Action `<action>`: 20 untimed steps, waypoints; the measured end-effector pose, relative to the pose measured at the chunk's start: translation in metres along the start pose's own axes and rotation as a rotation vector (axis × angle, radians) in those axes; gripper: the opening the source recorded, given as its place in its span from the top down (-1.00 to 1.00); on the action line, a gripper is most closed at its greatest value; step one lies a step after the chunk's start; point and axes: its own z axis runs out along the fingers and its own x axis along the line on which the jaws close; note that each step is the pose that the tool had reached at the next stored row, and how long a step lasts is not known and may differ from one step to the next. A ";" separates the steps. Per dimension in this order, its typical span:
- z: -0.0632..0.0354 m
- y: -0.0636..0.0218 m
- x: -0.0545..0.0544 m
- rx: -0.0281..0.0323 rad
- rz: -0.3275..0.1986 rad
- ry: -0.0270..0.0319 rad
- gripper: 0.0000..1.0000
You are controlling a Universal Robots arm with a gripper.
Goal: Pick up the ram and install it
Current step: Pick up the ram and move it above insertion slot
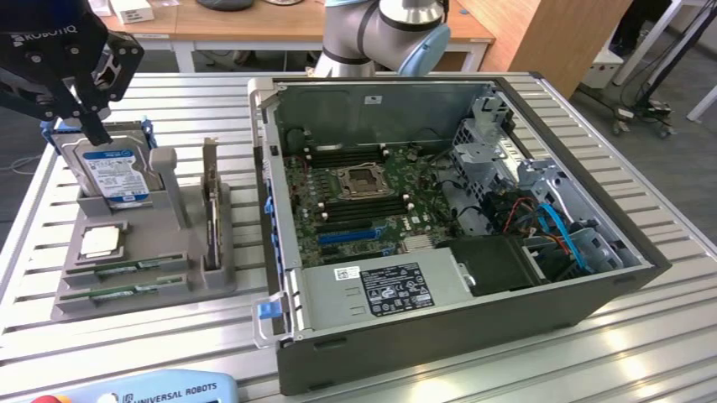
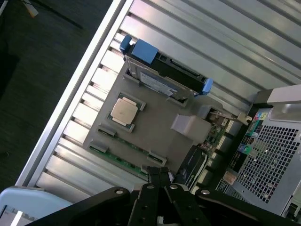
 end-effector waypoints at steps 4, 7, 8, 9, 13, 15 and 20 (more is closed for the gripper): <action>0.0006 0.0000 0.000 -0.0014 -0.057 0.0027 0.80; 0.0012 0.0000 0.000 -0.0027 -0.111 0.0053 0.80; 0.0014 0.0000 0.000 -0.0032 -0.131 0.0062 0.80; 0.0016 -0.0001 0.000 -0.0036 -0.149 0.0070 0.80; 0.0023 -0.0001 0.000 -0.0054 -0.221 0.0104 0.80; 0.0027 -0.0001 0.000 -0.0063 -0.257 0.0121 0.80; 0.0037 -0.0002 0.000 -0.0085 -0.348 0.0165 0.80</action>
